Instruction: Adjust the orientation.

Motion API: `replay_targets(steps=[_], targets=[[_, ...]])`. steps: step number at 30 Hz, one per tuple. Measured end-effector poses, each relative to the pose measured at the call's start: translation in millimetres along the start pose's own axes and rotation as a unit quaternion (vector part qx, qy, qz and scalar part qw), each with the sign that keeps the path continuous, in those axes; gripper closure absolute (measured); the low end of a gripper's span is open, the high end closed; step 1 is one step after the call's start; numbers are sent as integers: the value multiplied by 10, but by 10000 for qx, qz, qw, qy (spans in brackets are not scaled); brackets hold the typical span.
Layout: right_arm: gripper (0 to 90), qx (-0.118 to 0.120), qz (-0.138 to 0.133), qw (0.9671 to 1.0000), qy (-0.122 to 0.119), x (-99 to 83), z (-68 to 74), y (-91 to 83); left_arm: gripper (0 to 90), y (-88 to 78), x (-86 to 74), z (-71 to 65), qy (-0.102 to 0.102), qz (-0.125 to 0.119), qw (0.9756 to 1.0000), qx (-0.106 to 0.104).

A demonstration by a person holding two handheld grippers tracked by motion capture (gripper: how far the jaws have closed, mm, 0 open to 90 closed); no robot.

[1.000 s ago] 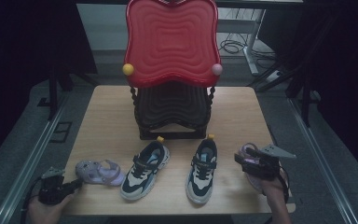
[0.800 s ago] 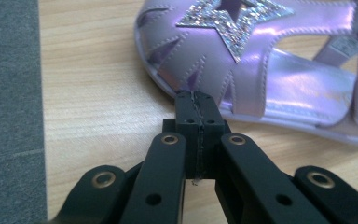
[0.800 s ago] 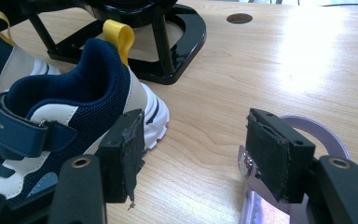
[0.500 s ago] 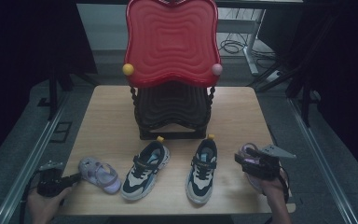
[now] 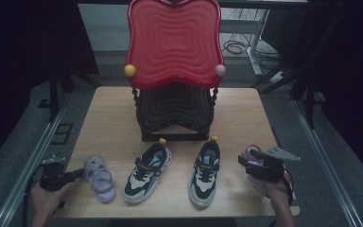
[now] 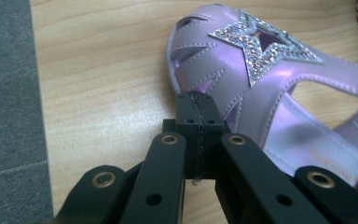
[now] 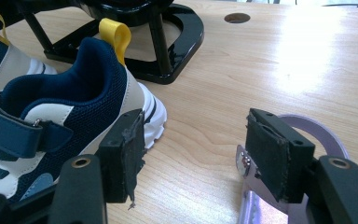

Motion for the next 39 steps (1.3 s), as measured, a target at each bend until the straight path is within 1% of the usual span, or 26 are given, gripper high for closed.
replay_targets(steps=[3, 4, 5, 6, 7, 11, 12, 15, 17, 18, 19, 21, 23, 29, 31, 32, 33, 34, 35, 36, 37, 38, 39], targets=[[376, -1, 33, 10000, -4, -9, 2, 14, 900, 24, 25, 12, 7, 32, 10000, 7], [376, 5, 47, 10000, -8, -13, 8, 22, 900, 50, 56, 22, 40, 42, 10000, -38], [376, 5, 47, 10000, -8, -13, 8, 22, 900, 50, 56, 22, 40, 42, 10000, -38], [376, 0, 29, 10000, -12, -9, 11, 20, 900, 77, 93, 28, 129, 36, 9999, -77], [376, 0, 29, 10000, -12, -9, 11, 20, 900, 77, 93, 28, 129, 36, 9999, -77], [377, -23, -3, 10000, 1, -6, 1, 11, 900, 143, 170, 41, 182, 83, 9996, -211], [377, -36, -3, 10000, 4, -6, 0, 14, 900, 163, 189, 37, 168, 84, 9995, -259], [377, -36, -4, 10000, -38, -1, 24, 31, 900, 227, 270, 26, 244, 160, 9988, -400], [378, -48, -41, 10000, -51, 7, 27, 29, 900, 260, 317, 6, 340, 214, 9982, -454], [378, -48, -41, 10000, -51, 7, 27, 29, 900, 260, 317, 6, 340, 214, 9982, -454], [378, -55, -42, 10000, -38, 6, 30, 27, 900, 284, 359, -16, 398, 247, 9977, -496], [377, -64, -44, 10000, -52, 6, 27, 28, 900, 296, 376, -25, 426, 253, 9974, -517], [377, -58, -34, 10000, -38, 2, 26, 33, 900, 327, 419, -44, 471, 266, 9968, -584], [377, -43, -3, 10000, -41, -5, 31, 42, 900, 358, 462, -59, 520, 299, 9964, -594], [377, -32, 6, 10000, -45, -6, 39, 45, 899, 330, 479, -59, 475, 200, 9967, -629], [377, -29, 15, 10000, -28, -9, 50, 58, 873, 295, 490, -63, 436, 75, 9971, -622], [377, -29, 15, 10000, -28, -9, 50, 58, 852, 295, 490, -63, 436, 75, 9971, -622], [377, 20, 42, 10000, -60, -10, 79, 81, 813, 245, 498, -79, 450, -23, 9977, -498], [376, 37, 52, 10000, -75, -10, 90, 90, 792, 245, 498, -79, 450, -23, 9977, -498], [376, 54, 68, 9999, -94, -12, 103, 105, 745, 171, 522, -109, 395, -198, 9982, -399], [376, 71, 72, 9999, -86, -13, 109, 111, 713, 119, 540, -139, 371, -311, 9981, -376], [376, 84, 75, 9999, -89, -14, 115, 120, 674, 50, 563, -191, 392, -463, 9974, -381], [376, 101, 80, 9999, -90, -14, 123, 129, 631, -4, 579, -245, 437, -533, 9969, -384]])
Point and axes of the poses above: each handheld gripper's, and its own axes: y roughly forward along the jaws, x roughly out of its top, z roughly to its left, the point moved 5 cm from there along y, roughly forward along the jaws, and after that the axes turned 5 degrees about x, right-handed, at the moved point
